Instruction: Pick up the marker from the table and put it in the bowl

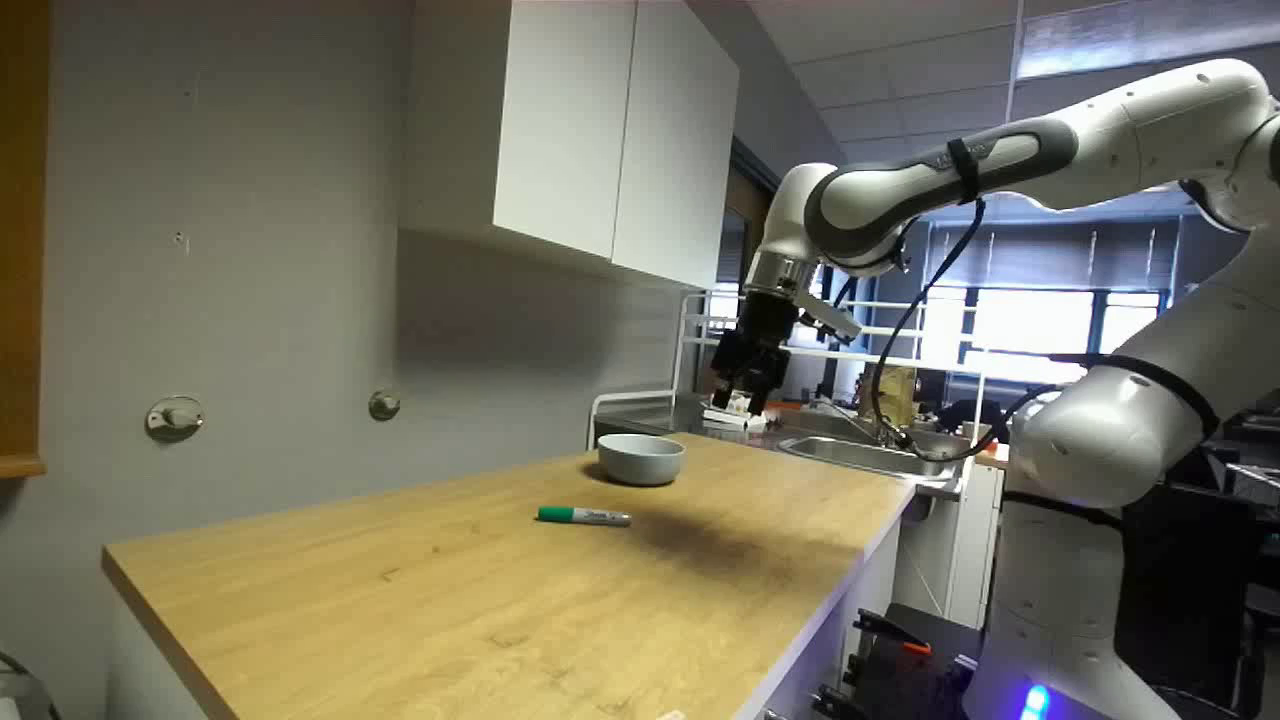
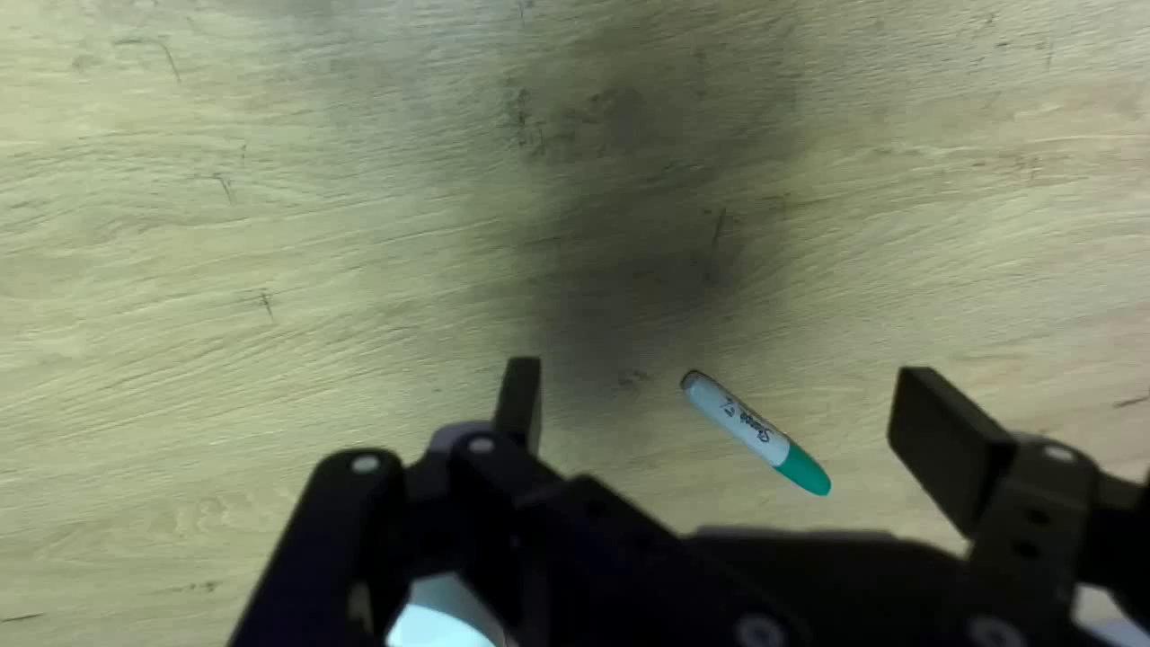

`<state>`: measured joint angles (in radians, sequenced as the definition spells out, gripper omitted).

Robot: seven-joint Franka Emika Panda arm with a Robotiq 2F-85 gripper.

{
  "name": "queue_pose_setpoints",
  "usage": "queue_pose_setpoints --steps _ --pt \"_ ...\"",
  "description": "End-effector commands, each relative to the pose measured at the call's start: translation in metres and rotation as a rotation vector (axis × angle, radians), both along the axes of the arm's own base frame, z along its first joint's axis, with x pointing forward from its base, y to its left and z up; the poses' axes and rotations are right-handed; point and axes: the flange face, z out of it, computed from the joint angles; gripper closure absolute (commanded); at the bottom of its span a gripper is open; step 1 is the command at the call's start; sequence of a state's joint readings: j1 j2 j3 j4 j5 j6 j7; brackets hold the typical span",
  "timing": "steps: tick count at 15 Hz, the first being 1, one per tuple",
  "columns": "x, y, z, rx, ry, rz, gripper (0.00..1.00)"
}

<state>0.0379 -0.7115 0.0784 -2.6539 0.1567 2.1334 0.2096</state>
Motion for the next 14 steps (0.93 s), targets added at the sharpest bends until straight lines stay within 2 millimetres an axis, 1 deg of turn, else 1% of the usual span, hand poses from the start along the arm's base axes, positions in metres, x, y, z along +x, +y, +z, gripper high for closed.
queue_pose_setpoints --steps 1,11,14 --pt "0.0 0.0 0.001 0.0 -0.001 0.0 0.0" --pt "0.0 0.0 0.002 0.0 -0.004 0.0 0.0" --pt "0.025 -0.008 -0.003 -0.002 0.015 0.017 0.0"
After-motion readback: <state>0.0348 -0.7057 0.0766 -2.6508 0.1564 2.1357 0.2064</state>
